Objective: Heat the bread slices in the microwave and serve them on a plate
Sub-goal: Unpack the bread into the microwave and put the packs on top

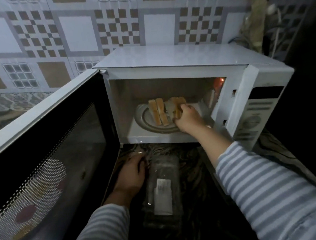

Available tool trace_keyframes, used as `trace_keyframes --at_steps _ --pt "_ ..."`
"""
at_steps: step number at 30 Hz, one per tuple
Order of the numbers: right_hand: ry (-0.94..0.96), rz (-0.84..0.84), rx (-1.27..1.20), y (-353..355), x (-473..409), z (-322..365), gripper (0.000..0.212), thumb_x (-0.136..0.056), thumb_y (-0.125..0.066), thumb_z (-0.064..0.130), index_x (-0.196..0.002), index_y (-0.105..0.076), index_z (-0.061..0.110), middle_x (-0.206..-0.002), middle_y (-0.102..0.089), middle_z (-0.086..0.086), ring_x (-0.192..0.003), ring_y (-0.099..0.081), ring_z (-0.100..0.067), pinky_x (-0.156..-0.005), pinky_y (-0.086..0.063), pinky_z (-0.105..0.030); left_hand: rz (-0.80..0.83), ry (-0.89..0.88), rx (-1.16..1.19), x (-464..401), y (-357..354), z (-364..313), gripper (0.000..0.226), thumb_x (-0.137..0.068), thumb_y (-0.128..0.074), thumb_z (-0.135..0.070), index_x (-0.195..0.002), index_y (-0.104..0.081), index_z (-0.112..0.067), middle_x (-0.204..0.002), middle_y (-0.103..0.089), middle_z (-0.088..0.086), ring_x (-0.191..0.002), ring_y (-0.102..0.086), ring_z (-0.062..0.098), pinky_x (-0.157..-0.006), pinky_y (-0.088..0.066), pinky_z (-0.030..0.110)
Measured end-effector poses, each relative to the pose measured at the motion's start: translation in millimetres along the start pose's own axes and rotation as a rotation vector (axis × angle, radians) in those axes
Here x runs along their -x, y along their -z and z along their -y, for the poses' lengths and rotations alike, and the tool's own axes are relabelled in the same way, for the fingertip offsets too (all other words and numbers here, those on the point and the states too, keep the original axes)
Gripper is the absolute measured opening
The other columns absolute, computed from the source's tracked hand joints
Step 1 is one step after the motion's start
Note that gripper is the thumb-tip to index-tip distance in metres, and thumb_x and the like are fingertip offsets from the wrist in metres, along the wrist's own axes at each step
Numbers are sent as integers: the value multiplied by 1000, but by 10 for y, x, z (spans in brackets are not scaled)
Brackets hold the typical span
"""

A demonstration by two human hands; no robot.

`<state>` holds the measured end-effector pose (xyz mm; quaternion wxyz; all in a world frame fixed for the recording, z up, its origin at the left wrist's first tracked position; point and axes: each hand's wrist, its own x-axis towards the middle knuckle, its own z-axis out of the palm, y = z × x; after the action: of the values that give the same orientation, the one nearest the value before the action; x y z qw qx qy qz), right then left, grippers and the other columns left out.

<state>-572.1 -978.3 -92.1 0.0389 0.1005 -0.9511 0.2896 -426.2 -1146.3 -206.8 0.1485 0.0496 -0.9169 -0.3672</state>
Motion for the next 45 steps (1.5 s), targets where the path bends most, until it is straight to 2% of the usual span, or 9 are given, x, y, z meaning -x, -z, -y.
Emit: trace_keyframes --at_steps 4,11,15,18,22,27,32,40,45 --pt "54 48 -107 38 602 7 61 -91 -57 31 -146 -31 25 -147 -40 -10 -126 -46 -31 -101 -40 -36 -61 198 169 126 103 -245 33 -101 -42 -22 -127 -60 -13 -129 -61 6 -123 -52 21 -98 -31 18" --pt "-16 199 -285 -44 1795 -133 60 -93 -56 35 -145 -30 21 -146 -40 -9 -130 -43 -30 -103 -39 -36 -61 359 355 719 211 -654 38 -101 -36 -39 -121 -63 -20 -123 -63 4 -118 -55 22 -106 -39 35" --pt "-35 246 -335 -155 2265 -224 52 -91 -59 28 -139 -42 17 -138 -51 -11 -123 -51 -28 -98 -41 -29 -50 315 421 1095 173 -953 31 -101 -44 -19 -128 -57 -12 -120 -60 6 -103 -58 16 -81 -45 15" --pt "-147 280 -441 -195 2449 -267 45 -89 -61 22 -133 -49 20 -127 -58 -9 -111 -59 -29 -94 -51 -40 -24 399 472 1307 136 -1012 34 -98 -50 -19 -132 -52 -18 -107 -62 0 -78 -57 4 -59 -45 19" --pt "-260 272 -526 -257 2521 -358 34 -85 -66 15 -117 -60 21 -105 -65 -4 -100 -64 -25 -88 -55 -39 50 441 436 1496 129 -968 44 -91 -60 -16 -131 -50 -28 -91 -63 -4 -71 -57 11 -53 -45 24" --pt "-427 275 -704 -232 2610 -405 24 -89 -57 1 -95 -65 23 -112 -65 -15 -91 -64 -27 -51 -56 -27 153 481 471 1642 152 -983 56 -87 -63 -3 -135 -46 -27 -87 -62 1 -61 -60 10 -47 -48 23" --pt "-500 313 -751 -172 2702 -378 35 -82 -65 -8 -108 -63 15 -112 -62 -21 -89 -64 -33 -34 -49 -22 150 498 574 1672 134 -972 66 -85 -60 11 -141 -42 -16 -81 -62 4 -41 -57 4 -40 -48 17" --pt "-525 274 -692 -151 2720 -327 31 -85 -60 -9 -97 -63 20 -108 -66 -20 -73 -65 -30 -44 -55 -29 157 490 487 1639 110 -949 70 -81 -66 10 -142 -43 -16 -90 -64 9 -36 -54 1 -36 -41 14" --pt "-466 281 -622 -132 2736 -326 36 -88 -58 -6 -115 -62 17 -97 -68 -16 -69 -64 -25 -47 -54 -28 190 471 385 1639 128 -954 65 -85 -67 -3 -140 -43 -27 -98 -67 4 -51 -61 5 -41 -43 19"
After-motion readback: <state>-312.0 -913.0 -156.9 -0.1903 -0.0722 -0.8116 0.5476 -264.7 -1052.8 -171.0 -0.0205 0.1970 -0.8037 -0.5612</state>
